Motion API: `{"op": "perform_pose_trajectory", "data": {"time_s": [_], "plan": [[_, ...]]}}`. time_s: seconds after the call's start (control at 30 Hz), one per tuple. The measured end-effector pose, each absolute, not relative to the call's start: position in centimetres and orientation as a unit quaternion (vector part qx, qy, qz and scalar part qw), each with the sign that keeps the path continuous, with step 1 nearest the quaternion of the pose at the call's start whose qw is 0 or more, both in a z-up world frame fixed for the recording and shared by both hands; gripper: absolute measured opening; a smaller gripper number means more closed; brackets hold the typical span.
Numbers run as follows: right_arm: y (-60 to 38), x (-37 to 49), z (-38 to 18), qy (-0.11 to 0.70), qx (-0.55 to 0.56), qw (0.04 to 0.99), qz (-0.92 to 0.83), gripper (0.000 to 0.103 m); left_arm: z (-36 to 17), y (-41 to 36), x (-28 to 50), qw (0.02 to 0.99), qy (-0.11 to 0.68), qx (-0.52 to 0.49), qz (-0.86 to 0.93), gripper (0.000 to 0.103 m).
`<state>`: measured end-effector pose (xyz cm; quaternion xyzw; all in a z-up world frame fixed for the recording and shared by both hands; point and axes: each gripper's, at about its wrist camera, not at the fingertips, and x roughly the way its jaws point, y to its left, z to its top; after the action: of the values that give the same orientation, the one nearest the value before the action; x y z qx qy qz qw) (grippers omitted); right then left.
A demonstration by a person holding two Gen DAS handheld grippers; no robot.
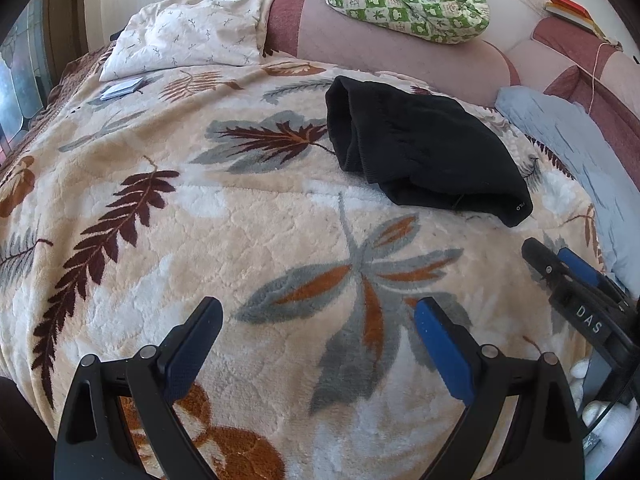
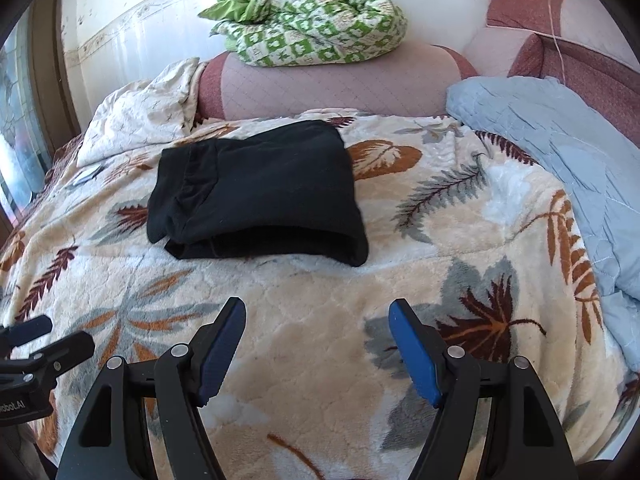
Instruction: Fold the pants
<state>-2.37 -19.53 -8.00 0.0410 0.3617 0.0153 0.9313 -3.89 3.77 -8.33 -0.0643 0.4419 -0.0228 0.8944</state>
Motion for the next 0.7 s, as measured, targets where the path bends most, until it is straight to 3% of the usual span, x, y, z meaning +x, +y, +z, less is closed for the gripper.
{"op": "perform_pose_trajectory", "data": {"time_s": [0.43, 0.7], "plan": [[-20.1, -1.6, -8.0, 0.364, 0.043, 0.93, 0.023, 0.079, -8.5, 4.1, -3.9, 0.894, 0.441, -0.072, -0.023, 0.096], [-16.3, 0.7, -5.7, 0.343, -0.104, 0.93, 0.084, 0.081, -9.0, 5.6, -3.7, 0.891, 0.441, -0.102, -0.022, 0.096]]}}
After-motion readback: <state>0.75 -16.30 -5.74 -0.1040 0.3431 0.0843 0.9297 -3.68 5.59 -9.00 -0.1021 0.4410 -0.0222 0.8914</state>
